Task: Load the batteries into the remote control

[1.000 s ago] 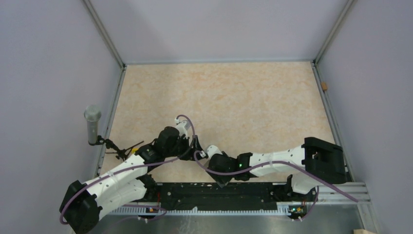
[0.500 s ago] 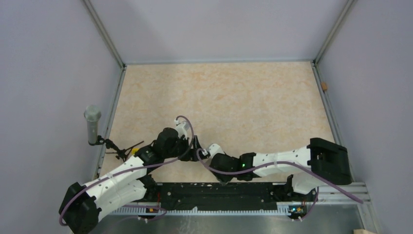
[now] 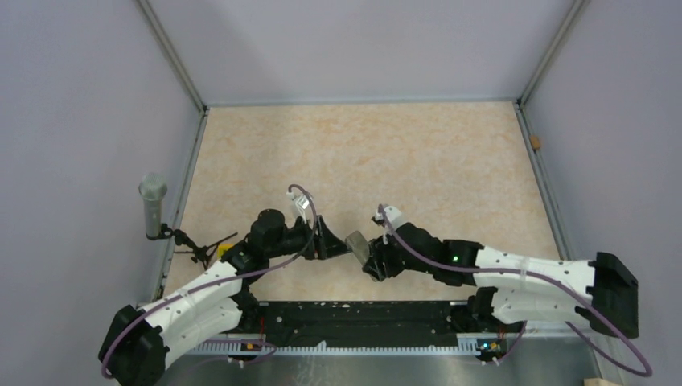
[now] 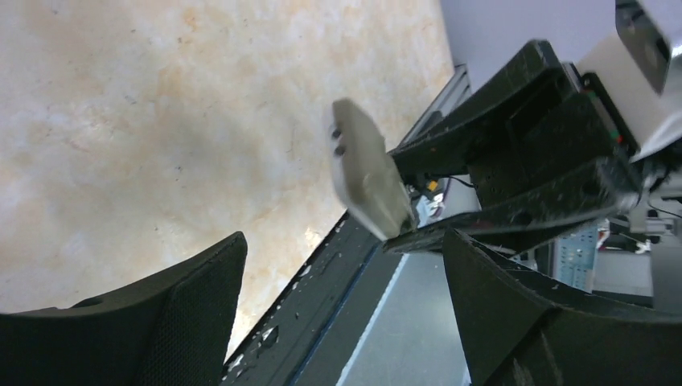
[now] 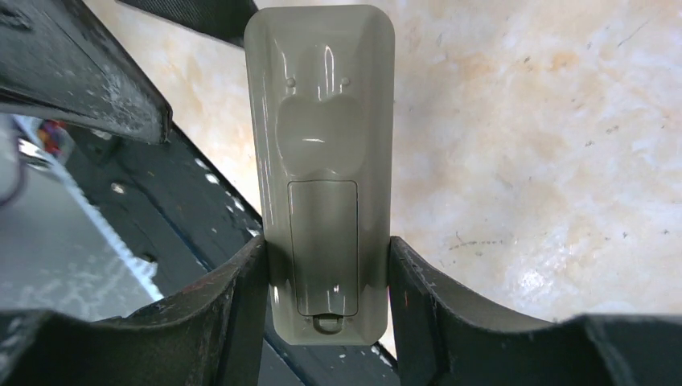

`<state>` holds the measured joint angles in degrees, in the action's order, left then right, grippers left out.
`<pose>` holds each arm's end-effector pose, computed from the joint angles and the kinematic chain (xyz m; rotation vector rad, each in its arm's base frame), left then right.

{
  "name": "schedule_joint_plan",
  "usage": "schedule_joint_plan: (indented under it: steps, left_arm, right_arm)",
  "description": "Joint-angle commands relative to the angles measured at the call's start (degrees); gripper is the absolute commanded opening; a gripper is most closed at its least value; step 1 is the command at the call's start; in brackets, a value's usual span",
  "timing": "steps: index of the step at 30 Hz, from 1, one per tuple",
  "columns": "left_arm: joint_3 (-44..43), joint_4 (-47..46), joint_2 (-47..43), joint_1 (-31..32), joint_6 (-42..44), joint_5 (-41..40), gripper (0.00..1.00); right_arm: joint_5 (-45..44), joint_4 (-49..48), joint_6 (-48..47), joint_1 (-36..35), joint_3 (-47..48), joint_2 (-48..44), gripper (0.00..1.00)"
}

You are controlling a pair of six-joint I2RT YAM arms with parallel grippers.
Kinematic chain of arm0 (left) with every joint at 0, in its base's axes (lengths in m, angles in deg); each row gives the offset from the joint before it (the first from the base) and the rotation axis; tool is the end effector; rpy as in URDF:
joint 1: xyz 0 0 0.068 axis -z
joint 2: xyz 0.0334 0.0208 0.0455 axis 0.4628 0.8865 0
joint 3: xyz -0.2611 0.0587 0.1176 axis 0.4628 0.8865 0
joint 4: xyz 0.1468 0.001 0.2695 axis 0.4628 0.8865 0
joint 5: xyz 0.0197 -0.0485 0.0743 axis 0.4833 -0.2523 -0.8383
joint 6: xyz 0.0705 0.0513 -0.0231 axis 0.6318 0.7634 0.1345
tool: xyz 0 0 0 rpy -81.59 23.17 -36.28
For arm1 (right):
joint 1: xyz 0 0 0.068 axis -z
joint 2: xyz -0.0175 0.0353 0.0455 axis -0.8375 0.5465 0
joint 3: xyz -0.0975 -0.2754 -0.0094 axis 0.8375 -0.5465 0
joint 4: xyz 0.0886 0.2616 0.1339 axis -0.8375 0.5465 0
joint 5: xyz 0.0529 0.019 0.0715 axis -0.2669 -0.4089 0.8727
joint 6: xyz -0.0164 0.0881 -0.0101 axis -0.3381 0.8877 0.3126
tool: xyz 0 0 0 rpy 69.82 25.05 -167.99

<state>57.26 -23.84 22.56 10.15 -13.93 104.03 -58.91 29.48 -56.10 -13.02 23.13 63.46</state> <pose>0.1727 -0.1819 0.1849 0.1628 2.2224 -1.3987 0.1120 0.2700 0.1923 -0.7203 2.2716 0.7271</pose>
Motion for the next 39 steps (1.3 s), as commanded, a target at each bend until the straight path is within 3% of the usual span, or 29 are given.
schedule_joint_plan:
  steps: [1,10,17,28,39]
  left_arm:
    - [1.7,-15.2,0.0,-1.7,-5.5,6.5,0.91]
    - [4.2,-34.5,0.6,-2.6,-13.5,8.4,0.92]
    - [4.5,-40.4,1.2,-2.6,-15.5,10.0,0.92]
    - [6.6,-48.7,0.2,-2.6,-18.3,10.5,0.91]
    - [5.4,-50.4,-0.5,-2.6,-19.6,10.4,0.84]
  right_arm:
    - [8.2,-7.0,2.0,5.7,-1.4,-7.4,0.19]
    - [25.5,-22.2,8.7,14.9,-5.2,-11.3,0.19]
    - [33.3,-35.4,14.8,16.6,-7.9,-11.1,0.19]
    - [37.9,-53.7,24.3,16.9,-13.8,-9.7,0.18]
    - [38.0,-59.7,26.6,16.9,-16.4,-6.3,0.18]
